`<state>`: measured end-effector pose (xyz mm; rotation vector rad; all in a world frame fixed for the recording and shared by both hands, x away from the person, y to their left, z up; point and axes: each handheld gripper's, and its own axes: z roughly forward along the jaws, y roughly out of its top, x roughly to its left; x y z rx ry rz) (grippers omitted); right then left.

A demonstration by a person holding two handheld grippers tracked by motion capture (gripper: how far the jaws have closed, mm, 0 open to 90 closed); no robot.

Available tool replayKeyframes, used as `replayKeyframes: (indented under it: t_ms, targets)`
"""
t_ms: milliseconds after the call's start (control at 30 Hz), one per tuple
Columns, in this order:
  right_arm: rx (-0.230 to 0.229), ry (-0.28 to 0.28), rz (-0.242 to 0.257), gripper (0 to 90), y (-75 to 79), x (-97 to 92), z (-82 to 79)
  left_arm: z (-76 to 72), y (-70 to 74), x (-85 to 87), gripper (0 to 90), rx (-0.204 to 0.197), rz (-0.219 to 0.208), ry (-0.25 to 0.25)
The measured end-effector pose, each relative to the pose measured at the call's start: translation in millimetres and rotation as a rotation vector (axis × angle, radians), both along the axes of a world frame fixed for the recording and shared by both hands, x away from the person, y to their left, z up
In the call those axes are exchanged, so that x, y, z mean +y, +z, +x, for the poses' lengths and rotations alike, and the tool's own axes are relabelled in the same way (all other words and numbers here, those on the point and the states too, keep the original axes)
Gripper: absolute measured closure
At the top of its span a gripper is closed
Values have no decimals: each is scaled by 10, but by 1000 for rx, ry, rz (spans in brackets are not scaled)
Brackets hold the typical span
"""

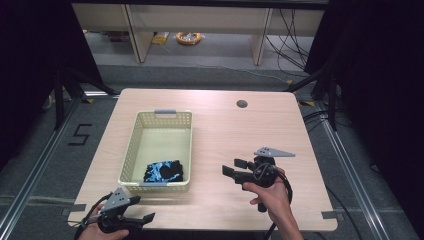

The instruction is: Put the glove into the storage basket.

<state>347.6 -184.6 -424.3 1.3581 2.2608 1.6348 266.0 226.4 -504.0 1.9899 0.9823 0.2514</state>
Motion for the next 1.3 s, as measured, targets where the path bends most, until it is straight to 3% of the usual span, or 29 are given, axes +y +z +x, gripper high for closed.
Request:
replayKeyframes:
  t_ms: [33, 100, 133, 167, 233, 267, 333, 500, 533, 633, 667, 700, 833, 867, 900, 967, 1000, 1033, 1133, 1233, 1300]
  targets:
    - [17, -17, 5, 370, -10, 1, -20, -7, -2, -8, 198, 15, -6, 11]
    - [-8, -6, -19, 367, -56, -33, -20, -1, -9, -11, 198, 16, -6, 6]
    - [17, -3, -8, 367, -57, -35, -47, -1, -12, -13, 198, 3, -5, 5]
    - [17, -3, -8, 367, -57, -35, -47, 14, -3, 15, 198, -6, 38, -18]
    - [36, 6, -10, 359, -111, -64, -90, 11, 1, 18, 199, -1, 43, -23]
    - [20, 0, -31, 358, -137, -87, -92, 4, -4, 3, 199, 4, 20, -13]
    - [30, 1, -28, 355, -171, -111, -122, 2, -10, -7, 200, 0, 2, -7]
    - [42, -9, -47, 349, -236, -161, -167, 2, -10, -7, 200, 0, 2, -9]
    - [34, -9, -61, 345, -276, -187, -175, 6, -9, 8, 200, 5, 26, -13]
    - [54, -18, -63, 340, -322, -197, -212, 6, -10, 9, 200, 7, 25, -13]
    - [71, -11, -50, 339, -331, -198, -233, -1, -10, 0, 200, 1, 4, -13]
    - [52, -2, -67, 337, -360, -216, -224, 0, -10, 2, 200, 0, 9, -14]
    - [86, -7, -49, 327, -397, -210, -262, 3, -13, 11, 199, 4, 26, -15]
    - [51, 0, -70, 324, -446, -234, -242, -6, -11, -2, 200, 1, 4, -11]
    - [90, -6, -48, 322, -437, -227, -270, -5, -9, 0, 199, -2, 5, -15]
    - [101, -9, -39, 319, -457, -236, -284, -8, -11, -3, 200, -1, -1, -10]
    - [101, -9, -39, 319, -457, -236, -284, -8, -11, -3, 200, -1, -1, -10]
    - [68, -9, -63, 314, -487, -261, -273, -9, -12, -6, 200, -5, -2, -8]
    - [97, -14, -58, 298, -492, -281, -306, -9, -6, 0, 200, -6, -2, -12]
    - [76, -15, -71, 281, -539, -314, -300, -5, -7, 4, 200, -8, 0, -13]
    - [95, -19, -74, 272, -543, -320, -328, -7, -13, -1, 200, -8, -4, -11]
